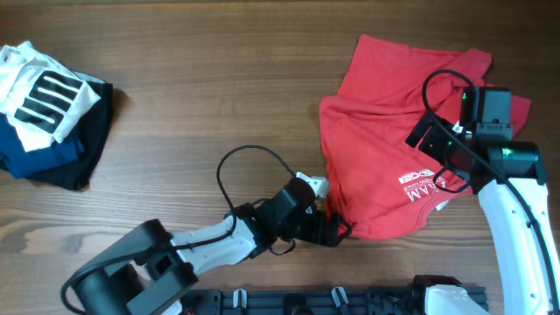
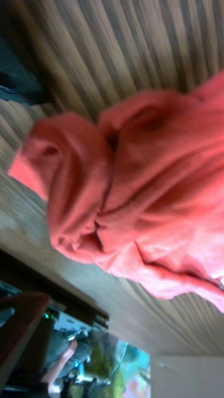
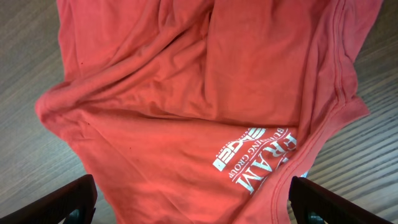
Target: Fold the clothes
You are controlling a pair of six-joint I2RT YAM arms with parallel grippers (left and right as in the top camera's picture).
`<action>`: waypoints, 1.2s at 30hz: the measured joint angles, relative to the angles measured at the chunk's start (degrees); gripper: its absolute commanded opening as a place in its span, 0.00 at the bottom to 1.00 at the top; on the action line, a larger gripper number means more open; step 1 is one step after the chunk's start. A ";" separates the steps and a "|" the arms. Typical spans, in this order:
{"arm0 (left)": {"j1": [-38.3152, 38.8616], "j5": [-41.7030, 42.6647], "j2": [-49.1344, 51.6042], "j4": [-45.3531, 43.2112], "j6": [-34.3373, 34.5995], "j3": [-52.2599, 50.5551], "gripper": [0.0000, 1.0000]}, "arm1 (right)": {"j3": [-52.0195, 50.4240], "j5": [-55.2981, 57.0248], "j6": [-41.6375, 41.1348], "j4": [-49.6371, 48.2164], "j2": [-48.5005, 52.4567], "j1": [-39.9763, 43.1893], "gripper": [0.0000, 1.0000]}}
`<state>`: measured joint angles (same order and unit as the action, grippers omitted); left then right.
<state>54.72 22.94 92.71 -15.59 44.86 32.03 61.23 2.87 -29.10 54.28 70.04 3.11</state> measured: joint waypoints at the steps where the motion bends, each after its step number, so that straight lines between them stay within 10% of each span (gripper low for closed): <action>1: 0.20 -0.39 0.79 -1.46 0.04 0.00 0.59 | 0.00 0.00 0.00 0.00 0.00 0.00 1.00; 5: 0.79 -0.92 2.97 -4.20 1.14 0.00 0.04 | 0.00 0.00 0.02 0.24 0.00 0.00 1.00; 16: -7.54 -1.31 2.29 -2.27 -1.27 0.00 0.04 | 0.00 0.00 1.05 2.03 0.00 0.00 1.00; 24: -46.42 -2.56 -12.87 8.35 -10.60 1.68 0.04 | 0.00 0.00 2.64 3.54 0.00 0.00 1.00; 25: -54.38 -2.62 -14.49 8.74 -11.19 3.54 0.06 | 0.00 0.00 2.80 3.61 0.00 0.00 1.00; 30: -72.48 -0.44 -16.13 12.94 -12.17 14.47 1.00 | 0.00 0.00 3.02 3.78 0.00 0.07 1.00; 36: -71.28 5.49 -17.35 31.32 -12.41 18.01 1.00 | 0.00 0.00 3.23 4.04 0.00 0.09 1.00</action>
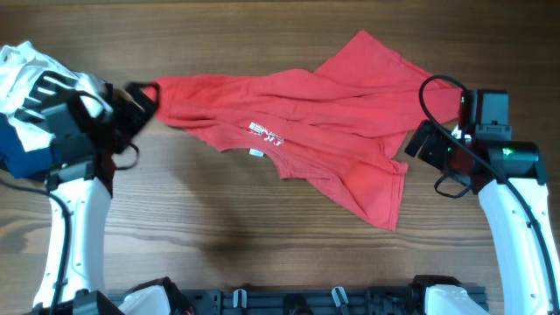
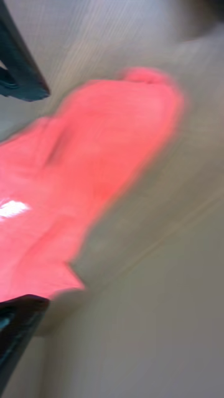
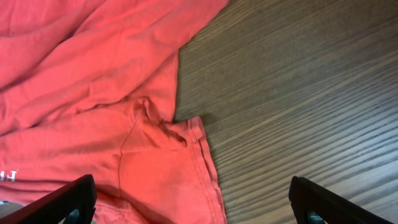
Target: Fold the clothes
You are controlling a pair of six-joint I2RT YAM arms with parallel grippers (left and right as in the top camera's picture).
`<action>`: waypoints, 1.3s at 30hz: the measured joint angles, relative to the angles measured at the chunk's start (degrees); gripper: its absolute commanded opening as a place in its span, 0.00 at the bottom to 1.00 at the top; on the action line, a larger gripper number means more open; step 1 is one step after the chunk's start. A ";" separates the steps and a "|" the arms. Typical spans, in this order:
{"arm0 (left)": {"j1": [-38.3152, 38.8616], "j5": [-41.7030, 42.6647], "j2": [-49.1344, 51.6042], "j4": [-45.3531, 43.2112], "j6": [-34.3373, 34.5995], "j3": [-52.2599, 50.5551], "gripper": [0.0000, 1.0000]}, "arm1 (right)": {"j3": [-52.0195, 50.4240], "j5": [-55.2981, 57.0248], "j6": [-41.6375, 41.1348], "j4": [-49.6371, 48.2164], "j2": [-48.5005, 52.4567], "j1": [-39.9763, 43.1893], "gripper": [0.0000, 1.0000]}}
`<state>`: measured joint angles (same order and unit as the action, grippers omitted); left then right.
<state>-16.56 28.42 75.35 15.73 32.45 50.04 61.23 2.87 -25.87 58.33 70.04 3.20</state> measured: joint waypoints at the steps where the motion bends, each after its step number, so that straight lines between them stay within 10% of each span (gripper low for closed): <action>1: 1.97 0.42 0.07 6.16 0.00 -0.02 1.00 | 0.00 0.00 0.26 0.00 0.00 0.00 1.00; 6: 17.35 1.70 2.29 17.81 -0.07 -0.31 0.95 | 0.00 0.00 0.66 -0.02 0.00 0.00 1.00; 18: 47.08 -3.30 20.48 5.11 5.46 -0.31 0.85 | 0.00 0.00 1.09 0.79 0.00 0.00 1.00; 22: 50.62 -5.57 24.09 -0.28 9.29 0.07 0.77 | 0.00 0.00 1.11 0.83 0.00 0.00 1.00; 25: 51.28 -7.02 25.38 -4.26 11.82 0.28 0.12 | 0.00 0.00 1.11 0.87 0.00 0.00 1.00; 26: 51.28 -7.87 25.77 -5.05 12.02 0.28 0.04 | 0.00 0.00 1.11 0.85 0.00 0.00 1.00; 39: 42.21 -19.10 22.64 8.72 12.22 0.07 0.04 | 0.00 0.33 1.73 1.46 0.00 0.00 1.00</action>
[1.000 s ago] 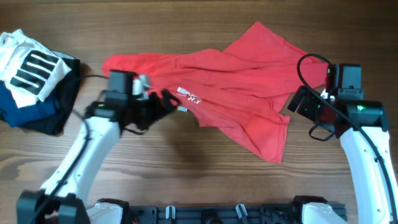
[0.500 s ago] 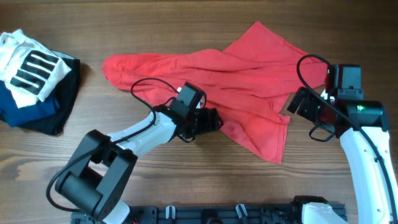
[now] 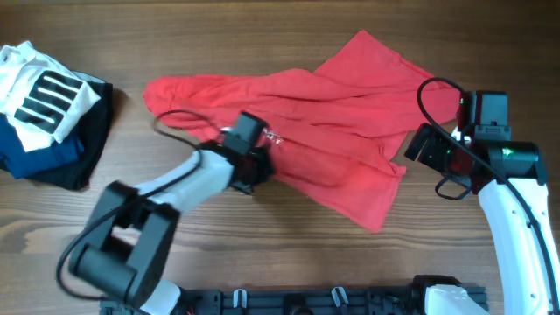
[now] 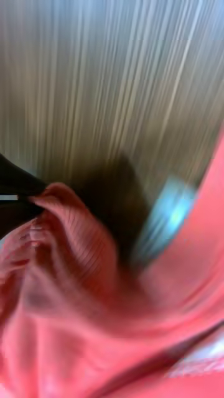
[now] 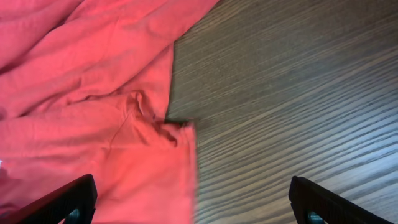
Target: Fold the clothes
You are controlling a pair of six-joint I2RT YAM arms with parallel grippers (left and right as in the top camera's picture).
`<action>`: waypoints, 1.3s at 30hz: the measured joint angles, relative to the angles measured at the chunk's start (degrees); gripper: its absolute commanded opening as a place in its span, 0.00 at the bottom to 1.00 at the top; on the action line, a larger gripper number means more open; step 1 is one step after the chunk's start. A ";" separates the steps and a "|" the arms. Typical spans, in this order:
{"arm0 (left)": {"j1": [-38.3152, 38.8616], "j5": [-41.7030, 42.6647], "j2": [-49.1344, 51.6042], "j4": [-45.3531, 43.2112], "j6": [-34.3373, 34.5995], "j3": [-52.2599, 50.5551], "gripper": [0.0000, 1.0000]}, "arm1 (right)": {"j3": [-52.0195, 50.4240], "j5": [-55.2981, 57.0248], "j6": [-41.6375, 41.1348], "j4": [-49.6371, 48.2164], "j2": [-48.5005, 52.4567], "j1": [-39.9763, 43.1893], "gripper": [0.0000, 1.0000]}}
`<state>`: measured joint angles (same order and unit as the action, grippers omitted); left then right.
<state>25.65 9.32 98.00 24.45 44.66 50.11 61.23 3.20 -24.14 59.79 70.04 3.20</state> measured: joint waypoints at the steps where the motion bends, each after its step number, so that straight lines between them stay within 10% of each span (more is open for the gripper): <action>1: -2.38 -1.33 -1.42 1.60 -0.92 -0.09 0.04 | 0.00 0.09 0.07 0.00 0.02 0.00 1.00; 5: -13.99 -5.20 -10.01 2.47 -5.44 -0.11 0.12 | 0.00 0.11 0.33 0.00 0.00 0.00 1.00; 7: -19.50 -5.42 -13.79 4.00 -6.43 -0.11 0.96 | 0.00 0.11 0.46 0.02 0.00 0.00 1.00; 8: -22.32 -4.90 -15.47 6.25 -7.15 -0.11 1.00 | 0.00 0.11 0.46 0.04 0.00 0.00 1.00; 17: -21.42 0.57 -15.37 21.88 -7.72 -0.90 1.00 | 0.00 0.11 0.46 0.26 0.00 0.00 1.00; 39: -4.15 4.04 -12.28 0.68 -1.20 -11.41 0.85 | 0.00 0.11 1.09 0.83 0.00 0.00 1.00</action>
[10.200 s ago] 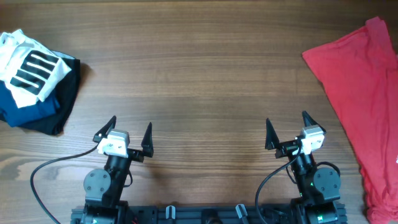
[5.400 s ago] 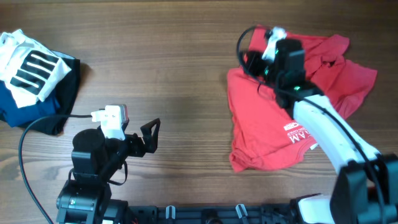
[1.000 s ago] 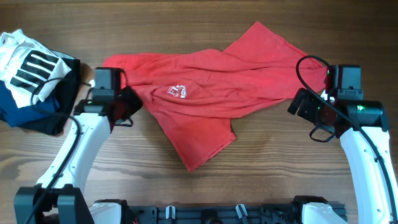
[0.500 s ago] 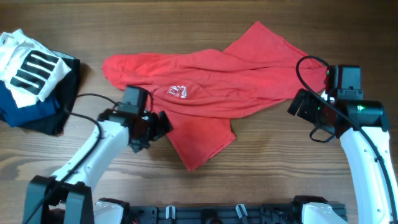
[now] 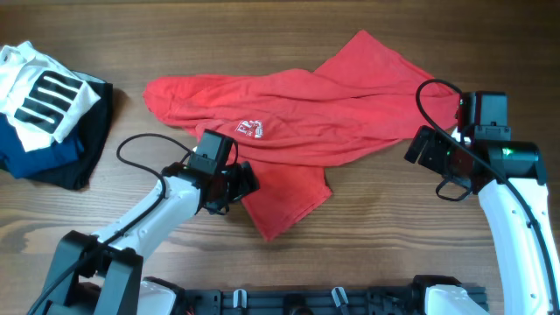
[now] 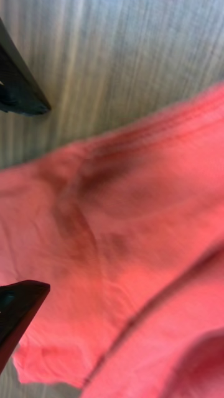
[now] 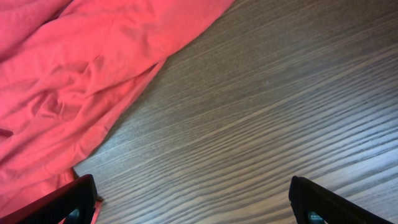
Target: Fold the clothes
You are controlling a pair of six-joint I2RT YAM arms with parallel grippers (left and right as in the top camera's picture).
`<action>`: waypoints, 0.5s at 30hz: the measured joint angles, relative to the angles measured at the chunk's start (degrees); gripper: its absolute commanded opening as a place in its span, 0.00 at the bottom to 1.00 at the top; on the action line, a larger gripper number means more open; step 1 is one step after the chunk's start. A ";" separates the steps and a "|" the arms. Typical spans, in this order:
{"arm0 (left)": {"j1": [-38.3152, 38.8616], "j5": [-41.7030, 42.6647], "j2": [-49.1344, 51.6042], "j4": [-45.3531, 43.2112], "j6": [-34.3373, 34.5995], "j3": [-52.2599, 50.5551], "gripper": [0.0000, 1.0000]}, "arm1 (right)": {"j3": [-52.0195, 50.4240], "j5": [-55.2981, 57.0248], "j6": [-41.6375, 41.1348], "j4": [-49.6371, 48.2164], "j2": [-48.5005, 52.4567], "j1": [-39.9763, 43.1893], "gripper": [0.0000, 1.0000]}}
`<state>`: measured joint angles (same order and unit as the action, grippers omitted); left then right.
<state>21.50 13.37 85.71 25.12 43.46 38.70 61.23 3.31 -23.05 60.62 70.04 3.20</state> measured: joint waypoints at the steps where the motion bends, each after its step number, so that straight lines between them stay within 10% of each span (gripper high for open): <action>1: 0.00 0.02 0.55 -0.39 0.17 0.28 0.84 | 0.00 0.02 0.00 0.07 0.00 0.00 1.00; 9: -0.13 1.27 6.62 -6.73 0.74 3.10 0.42 | 0.00 0.20 0.00 0.07 0.00 0.00 1.00; 15: -0.11 2.29 7.13 -3.78 0.57 3.56 0.45 | 0.00 0.22 0.00 0.07 0.00 0.00 1.00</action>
<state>21.39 15.66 92.84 21.34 44.03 42.26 61.23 3.53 -23.05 60.69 70.04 3.20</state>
